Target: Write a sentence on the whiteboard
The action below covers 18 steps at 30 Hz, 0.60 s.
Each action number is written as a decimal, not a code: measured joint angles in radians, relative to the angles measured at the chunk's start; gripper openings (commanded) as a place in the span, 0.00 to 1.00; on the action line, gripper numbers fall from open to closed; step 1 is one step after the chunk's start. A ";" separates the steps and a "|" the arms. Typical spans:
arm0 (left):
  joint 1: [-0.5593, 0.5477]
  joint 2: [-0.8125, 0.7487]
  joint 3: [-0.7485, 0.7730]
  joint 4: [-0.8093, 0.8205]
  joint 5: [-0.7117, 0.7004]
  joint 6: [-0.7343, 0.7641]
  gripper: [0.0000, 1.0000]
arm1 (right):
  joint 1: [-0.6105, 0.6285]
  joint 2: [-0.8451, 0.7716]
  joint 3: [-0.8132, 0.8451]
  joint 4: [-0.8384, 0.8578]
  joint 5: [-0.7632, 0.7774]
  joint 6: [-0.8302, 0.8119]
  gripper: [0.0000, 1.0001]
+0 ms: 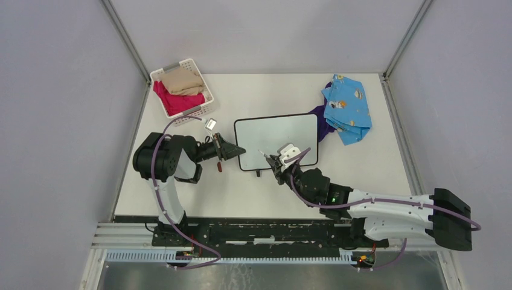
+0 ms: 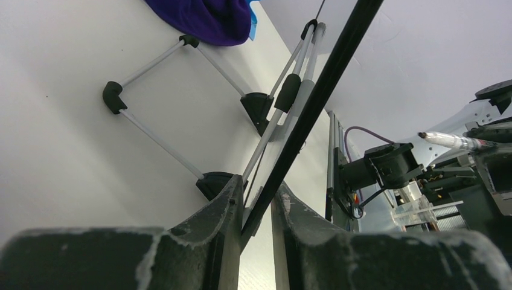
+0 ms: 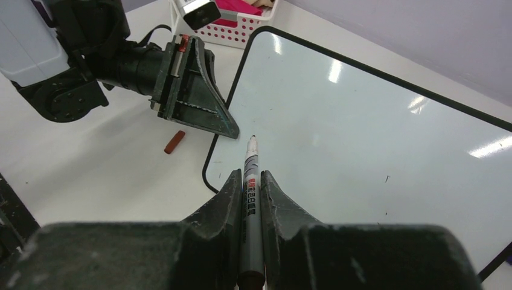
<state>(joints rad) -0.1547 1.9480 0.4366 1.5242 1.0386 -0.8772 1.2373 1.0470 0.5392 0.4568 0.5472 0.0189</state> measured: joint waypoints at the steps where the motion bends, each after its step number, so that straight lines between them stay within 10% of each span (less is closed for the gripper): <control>1: 0.000 0.001 0.000 0.000 0.001 0.000 0.27 | 0.000 0.011 0.000 0.006 0.015 -0.001 0.00; 18: -0.008 0.002 0.000 0.003 0.003 0.001 0.24 | -0.056 0.287 0.221 0.024 0.100 -0.043 0.00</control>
<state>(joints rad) -0.1623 1.9499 0.4370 1.5272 1.0420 -0.8761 1.1812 1.3338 0.7601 0.4808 0.6476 -0.0246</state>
